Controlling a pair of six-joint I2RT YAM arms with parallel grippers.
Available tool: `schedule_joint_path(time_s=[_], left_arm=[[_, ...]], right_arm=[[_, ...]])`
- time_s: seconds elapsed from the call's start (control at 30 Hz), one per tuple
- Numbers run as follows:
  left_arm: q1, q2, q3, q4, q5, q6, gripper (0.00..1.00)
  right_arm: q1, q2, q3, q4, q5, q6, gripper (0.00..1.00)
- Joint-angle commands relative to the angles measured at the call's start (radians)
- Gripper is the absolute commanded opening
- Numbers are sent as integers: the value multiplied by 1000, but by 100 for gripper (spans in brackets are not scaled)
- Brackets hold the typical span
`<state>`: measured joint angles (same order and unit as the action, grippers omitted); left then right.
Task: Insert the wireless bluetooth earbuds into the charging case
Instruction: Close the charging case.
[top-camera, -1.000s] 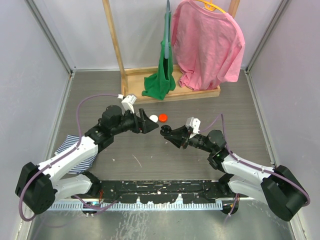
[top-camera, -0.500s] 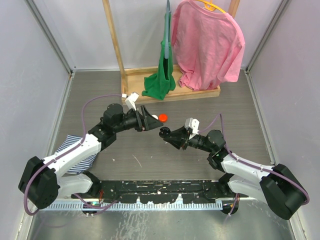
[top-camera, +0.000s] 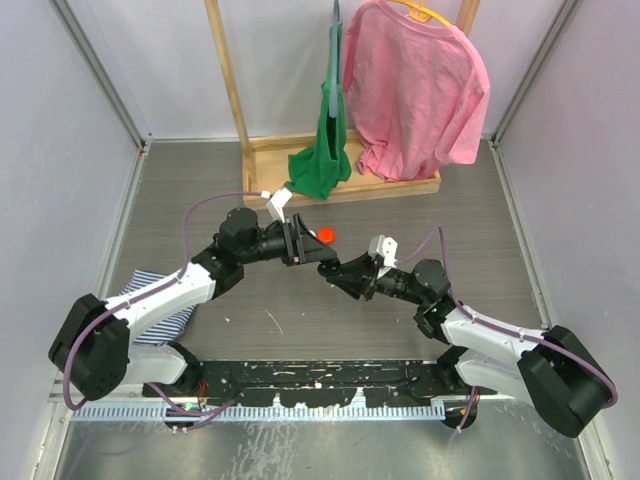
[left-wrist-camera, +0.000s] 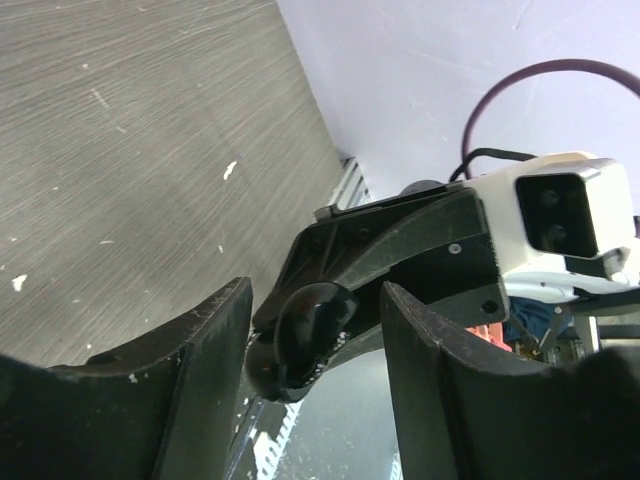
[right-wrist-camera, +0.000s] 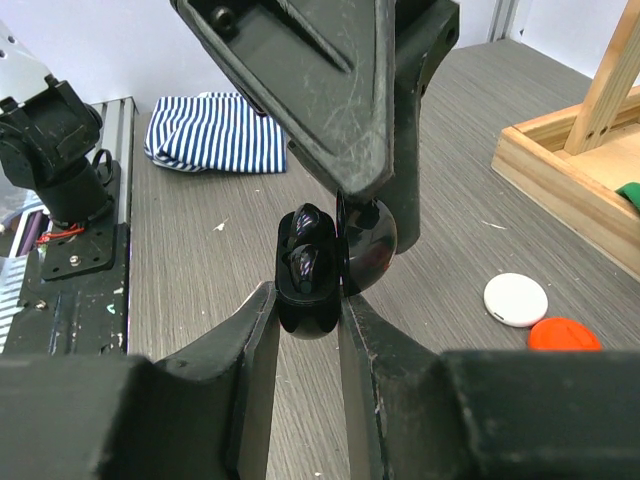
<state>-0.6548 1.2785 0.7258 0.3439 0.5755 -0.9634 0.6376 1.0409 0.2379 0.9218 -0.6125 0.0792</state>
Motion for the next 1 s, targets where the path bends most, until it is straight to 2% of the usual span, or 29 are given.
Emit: schedule_joint_path(time_s=[0.0, 0.17, 0.47, 0.67, 0.97], left_arm=[[-3, -16, 23, 147, 59, -33, 54], [-4, 25, 27, 195, 120, -62, 50], [-11, 44, 41, 173, 155, -53, 49], [-10, 1, 61, 116, 166, 9, 44], [-11, -104, 46, 111, 167, 85, 44]], right_arm=[[-3, -2, 40, 77, -5, 4, 24], [-3, 1, 39, 76, 0, 4, 23], [-3, 3, 38, 77, 7, 3, 23], [-2, 12, 41, 76, 4, 4, 23], [-3, 37, 56, 65, -13, 12, 23]])
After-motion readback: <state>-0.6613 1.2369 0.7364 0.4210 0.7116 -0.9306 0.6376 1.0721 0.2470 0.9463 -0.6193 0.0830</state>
